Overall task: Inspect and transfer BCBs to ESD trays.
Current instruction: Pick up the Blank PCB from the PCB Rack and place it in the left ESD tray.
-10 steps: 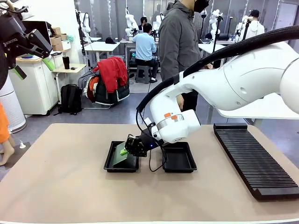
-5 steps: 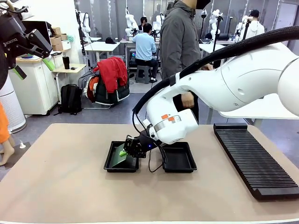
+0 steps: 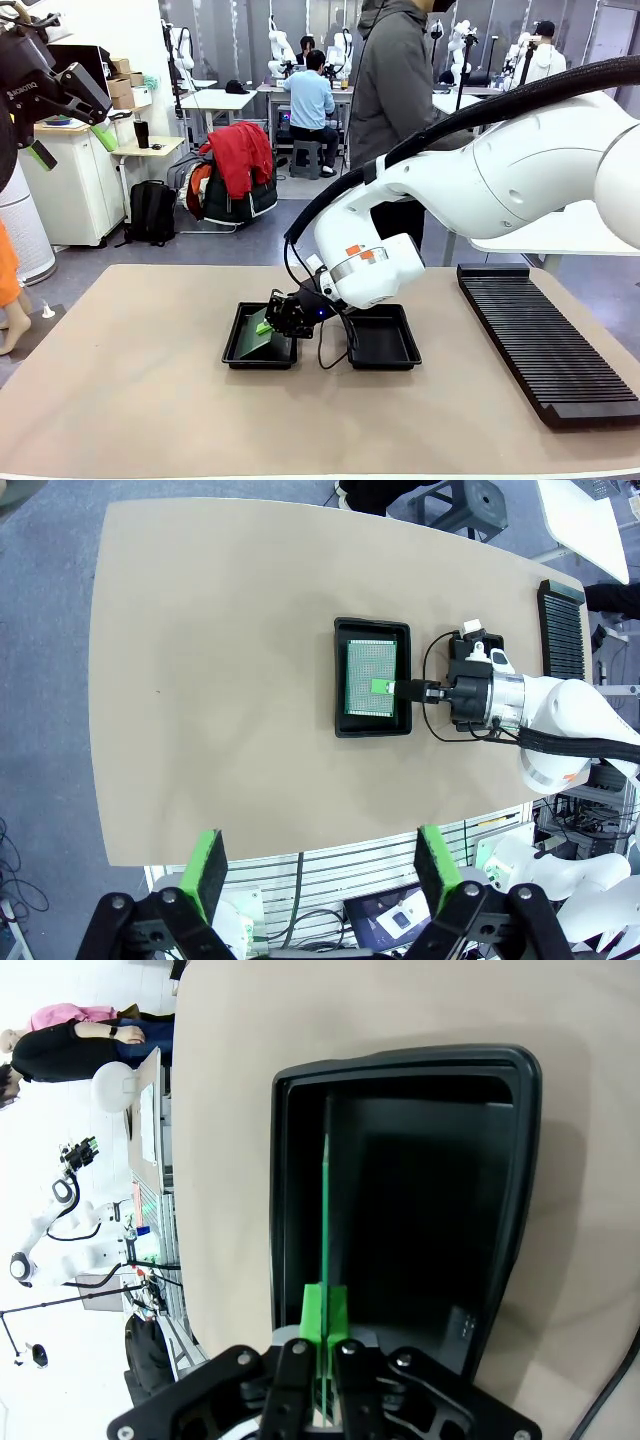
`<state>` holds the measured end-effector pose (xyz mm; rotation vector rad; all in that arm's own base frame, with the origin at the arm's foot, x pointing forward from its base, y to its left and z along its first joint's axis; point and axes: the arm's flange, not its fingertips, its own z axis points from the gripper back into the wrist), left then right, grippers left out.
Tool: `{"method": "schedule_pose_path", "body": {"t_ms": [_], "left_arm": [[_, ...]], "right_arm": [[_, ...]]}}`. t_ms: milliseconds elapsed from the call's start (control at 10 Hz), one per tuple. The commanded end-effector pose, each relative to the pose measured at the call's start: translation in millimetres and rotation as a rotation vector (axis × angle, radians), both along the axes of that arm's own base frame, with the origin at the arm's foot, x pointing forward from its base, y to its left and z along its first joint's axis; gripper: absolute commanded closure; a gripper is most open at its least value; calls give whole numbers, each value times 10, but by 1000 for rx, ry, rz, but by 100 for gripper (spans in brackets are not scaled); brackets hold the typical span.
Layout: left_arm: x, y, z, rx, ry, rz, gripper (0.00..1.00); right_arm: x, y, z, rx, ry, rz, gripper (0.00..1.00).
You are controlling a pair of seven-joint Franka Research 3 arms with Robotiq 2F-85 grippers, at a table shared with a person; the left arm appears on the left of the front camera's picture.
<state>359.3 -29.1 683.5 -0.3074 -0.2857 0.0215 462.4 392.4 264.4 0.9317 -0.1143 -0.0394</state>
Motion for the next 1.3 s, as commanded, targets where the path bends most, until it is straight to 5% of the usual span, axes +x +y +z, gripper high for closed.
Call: {"method": "schedule_pose_path", "body": {"t_ms": [0,100,200,300,400,500,600,700,800,900,1000,1200], "left_arm": [[7,15,0,-4,-3,2,0],[7,15,0,-4,-3,2,0],[7,15,0,-4,-3,2,0],[7,15,0,-4,-3,2,0],[7,15,0,-4,-3,2,0],[7,15,0,-4,-3,2,0],[7,15,0,-4,-3,2,0],[7,15,0,-4,-3,2,0],[7,15,0,-4,-3,2,0],[7,15,0,-4,-3,2,0],[7,15,0,-4,-3,2,0],[7,15,0,-4,-3,2,0]], "right_arm": [[-8,-13,-16,8,-7,4,98],[0,0,0,0,0,0,98],[11,41,87,-37,5,3,79],[5,74,180,-66,3,8,79],[-10,111,304,-105,-8,7,60],[-13,136,415,-141,-12,6,59],[-12,175,516,-180,-14,6,41],[2,215,607,-236,-10,0,40],[26,249,703,-300,-7,-3,22],[39,296,818,-382,-11,7,21],[31,322,939,-448,-22,2,2],[-46,341,1191,-555,-43,-13,0]]}}
